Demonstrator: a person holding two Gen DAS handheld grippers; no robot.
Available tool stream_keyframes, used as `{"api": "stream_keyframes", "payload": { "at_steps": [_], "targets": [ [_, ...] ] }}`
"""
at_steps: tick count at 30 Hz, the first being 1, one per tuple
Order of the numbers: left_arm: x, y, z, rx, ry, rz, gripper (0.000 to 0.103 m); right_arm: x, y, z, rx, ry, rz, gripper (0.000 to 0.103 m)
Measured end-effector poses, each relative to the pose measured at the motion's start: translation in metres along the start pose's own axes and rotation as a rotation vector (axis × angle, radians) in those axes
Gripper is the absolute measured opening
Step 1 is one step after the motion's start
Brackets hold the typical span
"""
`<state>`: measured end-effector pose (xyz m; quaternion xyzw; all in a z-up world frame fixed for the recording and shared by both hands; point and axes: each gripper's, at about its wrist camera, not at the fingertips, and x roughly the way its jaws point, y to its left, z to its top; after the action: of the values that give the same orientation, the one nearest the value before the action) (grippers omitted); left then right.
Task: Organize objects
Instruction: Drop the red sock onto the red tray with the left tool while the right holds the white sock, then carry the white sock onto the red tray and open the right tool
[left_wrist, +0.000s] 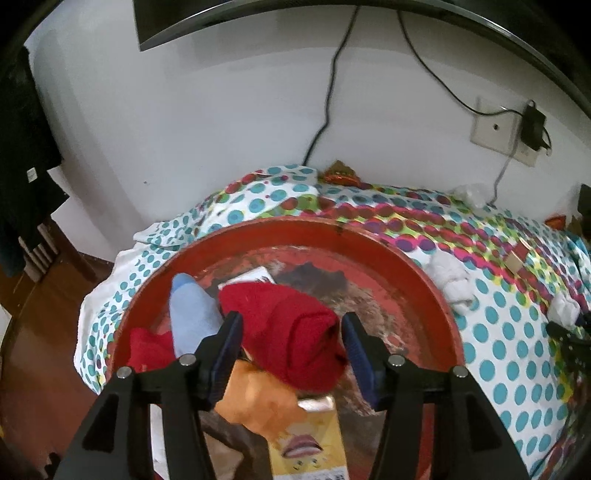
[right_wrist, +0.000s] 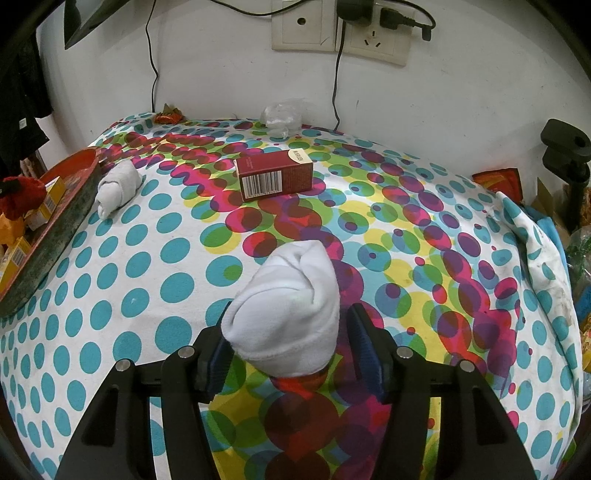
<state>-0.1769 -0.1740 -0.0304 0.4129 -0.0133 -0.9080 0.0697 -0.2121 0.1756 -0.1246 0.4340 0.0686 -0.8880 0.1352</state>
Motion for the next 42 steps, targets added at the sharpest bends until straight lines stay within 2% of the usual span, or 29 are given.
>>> {"api": "stream_keyframes", "payload": {
  "at_steps": [10, 18, 22, 27, 34, 38, 42],
  "targets": [
    [-0.014, -0.032, -0.029, 0.053, 0.019, -0.073, 0.057, 0.0, -0.001, 0.0, 0.004, 0.001, -0.005, 0.057],
    [-0.027, -0.045, -0.056, 0.105, -0.014, -0.038, 0.057, 0.0, 0.004, 0.001, 0.006, 0.001, -0.007, 0.058],
    [-0.037, -0.048, -0.07, 0.076, -0.03, -0.059, 0.057, 0.0, 0.005, 0.001, 0.006, 0.001, -0.009, 0.057],
    [-0.054, -0.053, -0.088, 0.103, -0.047, -0.08, 0.057, 0.0, 0.008, 0.002, 0.003, -0.001, -0.013, 0.055],
    [-0.08, -0.034, -0.104, 0.084, -0.097, -0.08, 0.057, 0.0, 0.007, -0.001, -0.048, -0.013, -0.043, 0.045],
    [-0.088, -0.015, -0.11, 0.079, -0.122, -0.017, 0.057, -0.003, 0.003, -0.003, -0.045, -0.014, -0.07, 0.045],
    [-0.095, 0.008, -0.118, 0.045, -0.15, 0.017, 0.057, -0.005, -0.002, -0.004, 0.031, -0.007, -0.087, 0.044]
  ]
}}
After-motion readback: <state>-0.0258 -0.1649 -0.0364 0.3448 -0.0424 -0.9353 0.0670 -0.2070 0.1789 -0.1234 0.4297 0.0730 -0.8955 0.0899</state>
